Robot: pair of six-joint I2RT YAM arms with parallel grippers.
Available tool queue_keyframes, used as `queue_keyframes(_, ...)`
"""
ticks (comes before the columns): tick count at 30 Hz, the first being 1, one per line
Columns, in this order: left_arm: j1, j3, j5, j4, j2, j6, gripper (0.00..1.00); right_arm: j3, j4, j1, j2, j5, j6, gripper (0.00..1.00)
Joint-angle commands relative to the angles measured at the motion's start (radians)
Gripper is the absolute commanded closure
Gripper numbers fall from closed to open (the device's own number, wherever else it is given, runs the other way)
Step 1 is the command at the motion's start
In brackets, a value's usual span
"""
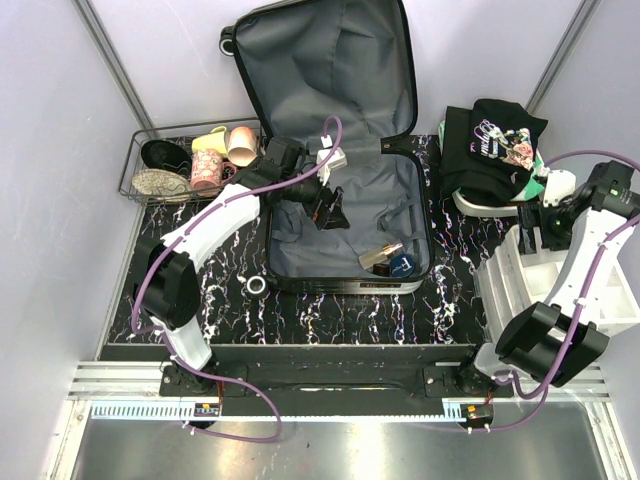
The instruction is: Open, take out, and arrange the luggage
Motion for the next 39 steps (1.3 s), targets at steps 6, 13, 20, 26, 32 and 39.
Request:
queue_keyframes(6, 0.006, 0.068, -0.022, 0.002, 0.007, 0.009, 0.01, 0.023, 0.224, -0.002, 0.023, -0.183, -0.001, 0.14)
queue_keyframes(13, 0.006, 0.096, -0.028, -0.009, 0.03, 0.005, 0.01, 0.04, 0.327, 0.0, 0.067, -0.31, 0.002, 0.13)
queue_keyframes(20, 0.005, 0.119, -0.041, -0.041, 0.047, 0.03, 0.01, 0.076, 0.412, 0.026, 0.13, -0.341, 0.075, 0.12)
queue_keyframes(26, 0.009, 0.142, -0.047, -0.06, 0.06, 0.042, 0.01, 0.066, 0.54, 0.063, 0.15, -0.295, 0.216, 0.1)
queue_keyframes(32, 0.012, 0.159, -0.045, -0.087, 0.067, 0.082, 0.01, 0.122, 0.498, 0.067, 0.149, -0.3, 0.26, 0.1)
queue_keyframes(39, 0.007, 0.15, -0.042, -0.112, 0.059, 0.186, 0.01, 0.28, 0.179, 0.067, 0.066, -0.326, 0.134, 0.1)
